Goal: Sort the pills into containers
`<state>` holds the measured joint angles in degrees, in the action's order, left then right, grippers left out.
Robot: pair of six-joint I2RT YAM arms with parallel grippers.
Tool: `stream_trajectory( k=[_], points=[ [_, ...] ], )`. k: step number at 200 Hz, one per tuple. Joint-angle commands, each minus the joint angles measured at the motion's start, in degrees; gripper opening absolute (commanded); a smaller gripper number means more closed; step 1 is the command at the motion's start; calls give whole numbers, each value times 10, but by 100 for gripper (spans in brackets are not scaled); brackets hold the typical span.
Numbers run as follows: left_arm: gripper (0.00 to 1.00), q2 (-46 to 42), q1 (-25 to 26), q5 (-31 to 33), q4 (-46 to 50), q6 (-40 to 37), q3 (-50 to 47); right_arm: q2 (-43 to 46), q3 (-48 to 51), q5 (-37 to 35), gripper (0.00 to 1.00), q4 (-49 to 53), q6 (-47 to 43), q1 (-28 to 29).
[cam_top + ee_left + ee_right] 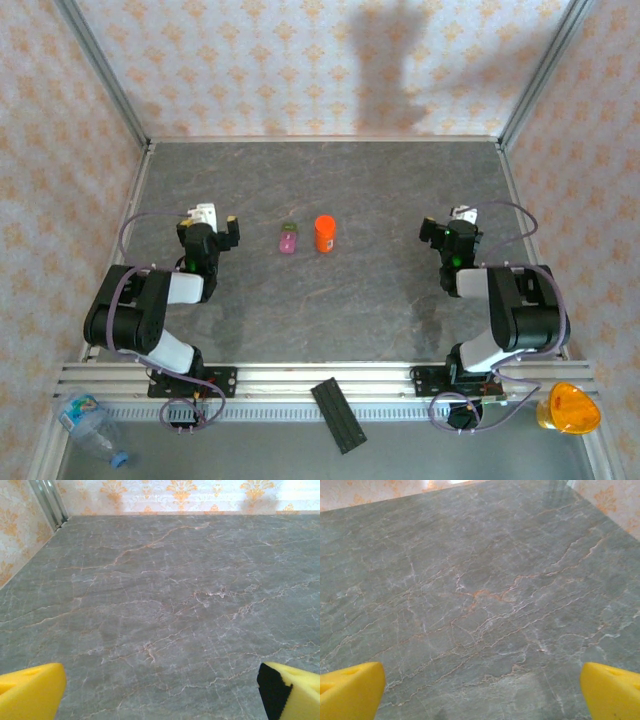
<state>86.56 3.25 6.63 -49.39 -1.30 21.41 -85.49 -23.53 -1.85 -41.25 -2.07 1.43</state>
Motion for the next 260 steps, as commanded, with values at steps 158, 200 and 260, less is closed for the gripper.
stream_trajectory(
  k=[158, 200, 260],
  points=[
    [100, -264, -2, -2, 617, 227, 246, 208, -312, 36, 94, 669, 213, 169],
    [100, -245, 20, -82, 674, 257, 267, 180, -337, 19, 93, 708, 251, 288],
    [100, -171, 66, -108, 632, 294, 249, 75, -409, -29, 93, 728, 276, 452]
  ],
)
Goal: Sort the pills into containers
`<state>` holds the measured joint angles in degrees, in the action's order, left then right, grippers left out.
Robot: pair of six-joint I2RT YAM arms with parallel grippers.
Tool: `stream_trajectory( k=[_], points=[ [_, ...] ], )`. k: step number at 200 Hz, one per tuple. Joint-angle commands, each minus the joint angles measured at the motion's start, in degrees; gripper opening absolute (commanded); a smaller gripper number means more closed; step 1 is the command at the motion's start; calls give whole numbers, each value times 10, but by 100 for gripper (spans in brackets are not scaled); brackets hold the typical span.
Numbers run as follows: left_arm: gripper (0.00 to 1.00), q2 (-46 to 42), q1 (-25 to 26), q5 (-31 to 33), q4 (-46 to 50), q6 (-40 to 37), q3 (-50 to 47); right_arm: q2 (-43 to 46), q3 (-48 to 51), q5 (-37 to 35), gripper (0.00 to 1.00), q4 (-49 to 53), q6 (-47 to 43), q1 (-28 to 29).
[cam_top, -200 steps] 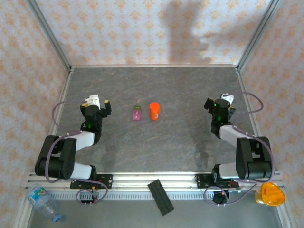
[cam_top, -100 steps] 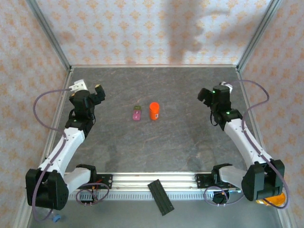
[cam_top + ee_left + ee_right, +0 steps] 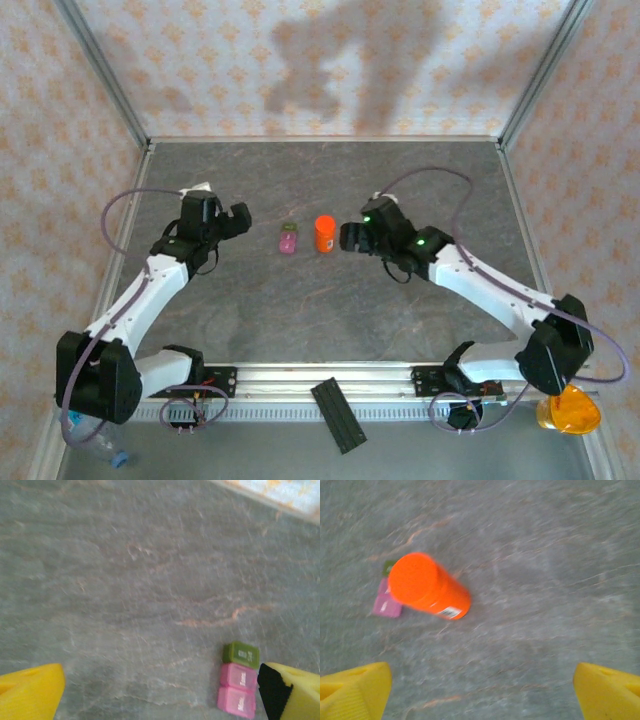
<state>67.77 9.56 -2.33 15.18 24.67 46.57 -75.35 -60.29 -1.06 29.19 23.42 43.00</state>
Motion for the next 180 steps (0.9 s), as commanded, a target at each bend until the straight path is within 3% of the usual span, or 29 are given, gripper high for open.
stream_trajectory(
  k=[1, 105, 180],
  points=[
    [100, 18, 3, -18, -17, 35, -3, -28, -43, -37, 92, 23, 22, 38],
    [100, 159, 18, -59, -19, 54, 61, -106, -99, -64, 96, 56, 2, 58],
    [100, 154, 11, -12, 30, 37, 78, -210, -172, -29, 96, 43, -10, 117]
  ],
)
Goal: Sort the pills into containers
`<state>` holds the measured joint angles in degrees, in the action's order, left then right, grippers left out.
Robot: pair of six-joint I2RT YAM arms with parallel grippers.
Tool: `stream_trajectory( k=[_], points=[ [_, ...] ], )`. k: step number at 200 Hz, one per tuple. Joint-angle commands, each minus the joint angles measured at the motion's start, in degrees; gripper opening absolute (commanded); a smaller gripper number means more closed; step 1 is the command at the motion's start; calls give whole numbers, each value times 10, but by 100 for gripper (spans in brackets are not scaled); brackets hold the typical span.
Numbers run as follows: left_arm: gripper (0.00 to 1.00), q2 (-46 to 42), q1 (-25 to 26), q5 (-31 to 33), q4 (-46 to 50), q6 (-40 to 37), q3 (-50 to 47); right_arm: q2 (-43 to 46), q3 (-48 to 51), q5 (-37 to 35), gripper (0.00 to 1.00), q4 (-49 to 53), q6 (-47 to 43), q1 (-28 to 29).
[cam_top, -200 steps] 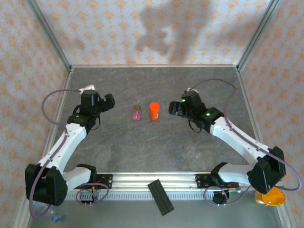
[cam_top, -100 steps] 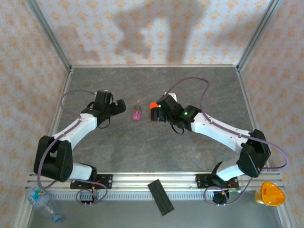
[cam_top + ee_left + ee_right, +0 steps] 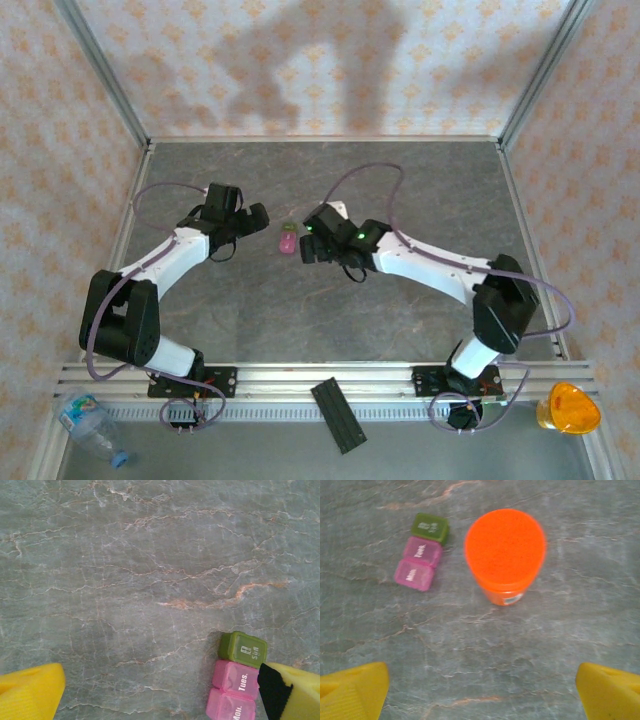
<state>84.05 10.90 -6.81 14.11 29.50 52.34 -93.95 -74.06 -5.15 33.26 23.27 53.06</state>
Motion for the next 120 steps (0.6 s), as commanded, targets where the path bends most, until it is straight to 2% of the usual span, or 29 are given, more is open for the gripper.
stream_trajectory(
  k=[1, 24, 49, 72, 120],
  points=[
    [100, -9, -3, 34, 42, -11, 21, -26, -36, 15, 96, 1, -8, 17],
    [100, -20, -32, 42, 58, 0, 24, -73, -73, 55, 95, -14, 8, 21],
    [100, -34, -79, 42, 69, 8, 28, -137, -126, 64, 95, -13, 16, 25],
    [100, -41, -114, 33, 74, 28, 38, -198, -178, 59, 95, 3, 24, 28],
    [100, -48, -148, 22, 77, 26, 52, -299, -275, 29, 96, 49, 39, 31]
  ],
)
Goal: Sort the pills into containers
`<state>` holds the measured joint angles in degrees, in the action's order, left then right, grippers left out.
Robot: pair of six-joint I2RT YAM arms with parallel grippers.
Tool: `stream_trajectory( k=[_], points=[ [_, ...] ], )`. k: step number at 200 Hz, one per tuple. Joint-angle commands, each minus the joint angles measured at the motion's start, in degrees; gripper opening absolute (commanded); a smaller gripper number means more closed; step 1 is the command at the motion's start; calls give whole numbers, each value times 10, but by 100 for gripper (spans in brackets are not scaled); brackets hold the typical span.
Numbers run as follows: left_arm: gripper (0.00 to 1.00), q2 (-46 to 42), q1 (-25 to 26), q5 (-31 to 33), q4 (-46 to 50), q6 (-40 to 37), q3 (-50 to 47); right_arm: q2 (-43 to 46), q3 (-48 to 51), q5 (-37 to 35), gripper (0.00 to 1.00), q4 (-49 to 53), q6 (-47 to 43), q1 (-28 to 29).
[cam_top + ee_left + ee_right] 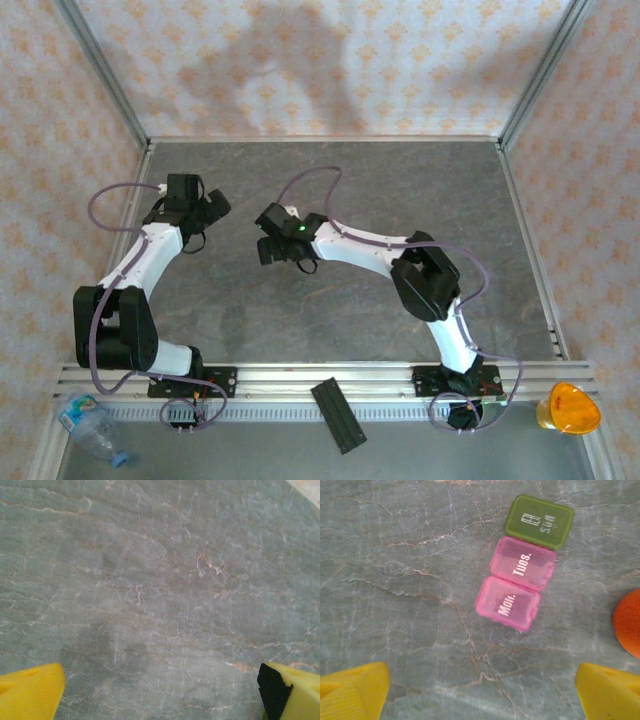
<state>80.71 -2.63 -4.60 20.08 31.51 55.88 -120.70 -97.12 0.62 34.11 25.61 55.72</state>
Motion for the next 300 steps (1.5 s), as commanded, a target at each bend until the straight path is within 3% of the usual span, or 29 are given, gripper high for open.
stream_trajectory(
  k=[1, 80, 187, 260, 300],
  points=[
    [100, -15, -13, -1, 17, 5, 17, -33, -47, -29, 96, 41, 16, 4],
    [100, -31, -30, 0, 22, 8, 20, -122, -141, -67, 97, 96, 31, 0],
    [100, -34, -42, -8, 16, 9, 29, -203, -264, 0, 96, 111, 39, -9],
    [100, -34, -65, -23, 13, 19, 29, -314, -471, 63, 95, 126, 40, -7],
    [100, -33, -77, -29, 7, 34, 25, -240, -438, 42, 95, 102, 0, -18]
  ],
)
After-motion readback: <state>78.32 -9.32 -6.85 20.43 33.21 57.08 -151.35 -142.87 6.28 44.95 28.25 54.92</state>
